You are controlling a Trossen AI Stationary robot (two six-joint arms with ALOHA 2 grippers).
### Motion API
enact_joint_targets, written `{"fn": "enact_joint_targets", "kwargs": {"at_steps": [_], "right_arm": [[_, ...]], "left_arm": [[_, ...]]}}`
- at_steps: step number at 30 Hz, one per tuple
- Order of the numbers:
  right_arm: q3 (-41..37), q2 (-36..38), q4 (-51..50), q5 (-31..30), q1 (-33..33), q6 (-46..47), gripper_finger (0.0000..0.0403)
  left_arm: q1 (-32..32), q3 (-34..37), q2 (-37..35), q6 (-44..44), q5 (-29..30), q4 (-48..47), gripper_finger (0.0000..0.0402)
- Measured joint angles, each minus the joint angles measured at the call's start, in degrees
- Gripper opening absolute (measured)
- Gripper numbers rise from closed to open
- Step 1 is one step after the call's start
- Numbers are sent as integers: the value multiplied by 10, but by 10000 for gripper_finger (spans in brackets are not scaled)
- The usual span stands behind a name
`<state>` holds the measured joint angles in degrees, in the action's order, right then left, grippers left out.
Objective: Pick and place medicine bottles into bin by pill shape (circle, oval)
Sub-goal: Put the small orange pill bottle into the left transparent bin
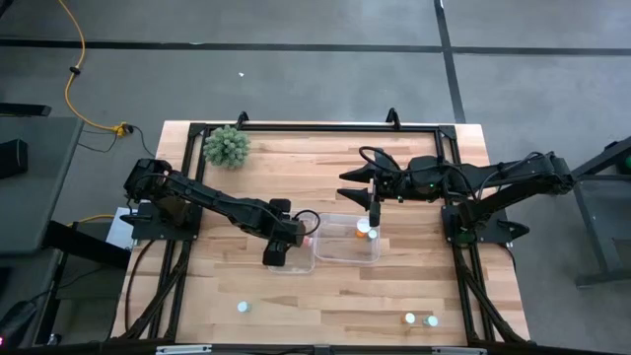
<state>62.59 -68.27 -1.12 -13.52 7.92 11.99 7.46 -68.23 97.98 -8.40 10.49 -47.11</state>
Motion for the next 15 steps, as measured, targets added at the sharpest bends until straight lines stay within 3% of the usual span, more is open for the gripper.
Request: {"fn": "enact_joint_targets", "kwargs": {"at_steps": [5, 8, 12, 15], "right_arm": [[0, 0, 0, 0, 0, 0, 179], [0, 0, -1, 0, 0, 0, 179], [0, 0, -5, 0, 0, -3, 179], [0, 0, -4, 0, 0, -3, 179]], "left_arm": [[-5, -6, -44, -4, -77, -9, 182], [-7, -7, -109, -31, -89, -7, 181], [-7, -7, -224, -60, -47, 43, 180], [-6, 2, -309, -58, 6, 148, 180]]}}
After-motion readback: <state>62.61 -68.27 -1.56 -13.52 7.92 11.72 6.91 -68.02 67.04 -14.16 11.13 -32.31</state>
